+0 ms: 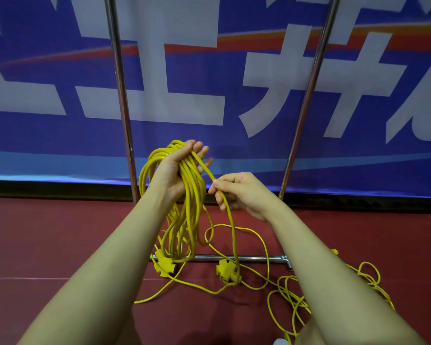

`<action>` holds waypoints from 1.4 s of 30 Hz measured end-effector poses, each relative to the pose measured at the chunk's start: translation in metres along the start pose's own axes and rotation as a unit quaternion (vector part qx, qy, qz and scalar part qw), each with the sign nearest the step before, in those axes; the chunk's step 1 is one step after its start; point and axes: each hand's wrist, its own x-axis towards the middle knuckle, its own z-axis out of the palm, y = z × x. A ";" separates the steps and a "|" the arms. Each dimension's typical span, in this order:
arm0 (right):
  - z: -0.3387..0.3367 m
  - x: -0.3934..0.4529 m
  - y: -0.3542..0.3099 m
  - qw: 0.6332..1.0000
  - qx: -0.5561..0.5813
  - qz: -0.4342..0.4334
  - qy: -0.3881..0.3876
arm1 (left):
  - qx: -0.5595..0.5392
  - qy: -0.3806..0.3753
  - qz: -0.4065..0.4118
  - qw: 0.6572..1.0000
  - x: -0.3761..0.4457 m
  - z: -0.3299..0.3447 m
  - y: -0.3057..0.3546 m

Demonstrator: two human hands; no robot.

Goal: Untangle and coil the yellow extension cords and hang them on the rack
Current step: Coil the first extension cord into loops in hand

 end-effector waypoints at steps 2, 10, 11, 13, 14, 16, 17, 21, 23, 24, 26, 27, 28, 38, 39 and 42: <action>0.000 0.000 0.003 1.000 0.019 0.021 -0.015 | -0.019 -0.003 0.004 1.000 0.001 0.002 -0.001; -0.026 -0.002 0.032 0.988 -0.072 0.132 0.018 | -0.093 -0.023 0.043 0.994 0.003 0.002 0.016; -0.028 -0.001 0.034 0.981 -0.127 0.137 0.058 | -0.087 -0.027 0.039 0.995 0.003 0.002 0.015; -0.030 0.003 0.037 0.963 -0.198 0.126 0.130 | -0.064 -0.031 0.029 0.997 0.003 0.002 0.013; -0.031 0.004 0.038 0.963 -0.187 0.119 0.150 | -0.050 -0.032 0.025 0.998 0.003 0.002 0.013; -0.034 0.005 0.040 0.978 -0.081 0.116 0.152 | -0.025 -0.033 0.016 0.999 0.002 0.001 0.014; -0.037 0.006 0.040 0.982 -0.015 0.114 0.147 | -0.014 -0.035 0.010 0.999 0.002 0.000 0.015; -0.044 0.007 0.034 0.969 0.140 0.114 0.170 | 0.125 -0.060 -0.023 0.990 -0.002 -0.005 0.018; -0.048 0.006 0.023 0.946 0.236 0.114 0.192 | 0.243 -0.077 -0.057 0.965 -0.006 -0.006 0.014; -0.050 0.005 0.015 0.929 0.292 0.111 0.197 | 0.294 -0.084 -0.074 0.949 -0.008 -0.007 0.011; -0.051 0.002 0.000 0.895 0.396 0.098 0.183 | 0.375 -0.101 -0.097 0.917 -0.010 -0.009 0.005; -0.050 0.001 -0.007 0.881 0.432 0.086 0.170 | 0.403 -0.115 -0.107 0.902 -0.010 -0.011 0.002; -0.048 0.000 -0.012 0.874 0.453 0.072 0.158 | 0.421 -0.132 -0.118 0.890 -0.011 -0.013 -0.002; -0.033 0.004 -0.035 0.806 0.571 -0.019 0.153 | 0.360 -0.205 -0.146 0.898 -0.011 -0.024 -0.042; -0.033 0.004 -0.034 0.801 0.577 -0.027 0.158 | 0.354 -0.210 -0.150 0.899 -0.011 -0.022 -0.045; -0.038 0.002 -0.033 0.786 0.589 -0.045 0.182 | 0.339 -0.219 -0.166 0.900 -0.013 -0.014 -0.054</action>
